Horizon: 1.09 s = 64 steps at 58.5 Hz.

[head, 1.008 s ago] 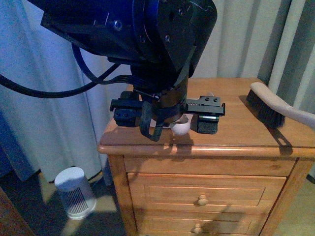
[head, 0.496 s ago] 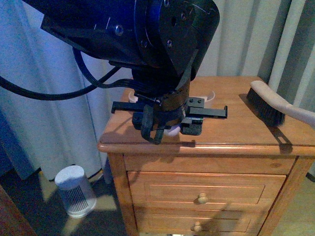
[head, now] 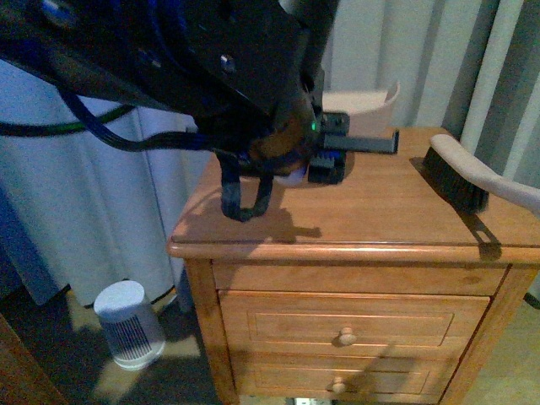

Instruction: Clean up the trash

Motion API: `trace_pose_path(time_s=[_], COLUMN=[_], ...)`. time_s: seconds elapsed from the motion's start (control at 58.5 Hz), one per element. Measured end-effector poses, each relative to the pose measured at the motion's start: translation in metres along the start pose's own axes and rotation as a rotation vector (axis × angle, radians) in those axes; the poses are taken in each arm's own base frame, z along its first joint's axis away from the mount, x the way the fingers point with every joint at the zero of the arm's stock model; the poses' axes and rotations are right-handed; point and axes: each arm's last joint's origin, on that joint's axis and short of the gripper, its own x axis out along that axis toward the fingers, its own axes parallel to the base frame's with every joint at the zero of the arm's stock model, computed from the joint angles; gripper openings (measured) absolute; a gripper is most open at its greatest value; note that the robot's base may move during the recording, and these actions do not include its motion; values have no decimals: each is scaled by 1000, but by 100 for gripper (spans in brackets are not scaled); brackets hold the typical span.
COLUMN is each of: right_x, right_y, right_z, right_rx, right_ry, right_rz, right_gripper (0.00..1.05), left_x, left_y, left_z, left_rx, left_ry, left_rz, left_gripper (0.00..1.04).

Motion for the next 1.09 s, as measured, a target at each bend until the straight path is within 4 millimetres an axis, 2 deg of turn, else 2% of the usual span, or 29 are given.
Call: trace_pose_path(time_s=[0.188, 0.273, 0.359, 0.444, 0.598, 0.718, 0.923, 1.042, 1.094], right_x=[0, 0, 0, 0, 0, 0, 0, 0, 1], right_y=[0, 0, 0, 0, 0, 0, 0, 0, 1], right_z=[0, 0, 0, 0, 0, 0, 0, 0, 4], right_rx=[0, 0, 0, 0, 0, 0, 0, -9, -78], right_ry=[0, 0, 0, 0, 0, 0, 0, -3, -34], right_rz=[0, 0, 0, 0, 0, 0, 0, -16, -140], right_gripper=[97, 97, 97, 97, 97, 97, 97, 97, 97], left_x=[-61, -104, -141, -172, -227, -268, -298, -301, -300], left_y=[38, 62, 77, 88, 100, 104, 113, 123, 125], left_z=[35, 48, 51, 46, 18, -19, -65, -87, -94], left_rx=[63, 119, 171, 222, 254, 222, 146, 55, 12], left_ry=[-275, -393, -451, -489, -511, -535, -563, -536, -520], left_rz=[-28, -22, -4, 10, 22, 74, 111, 137, 142], left_gripper=[28, 28, 27, 27, 27, 27, 27, 27, 27])
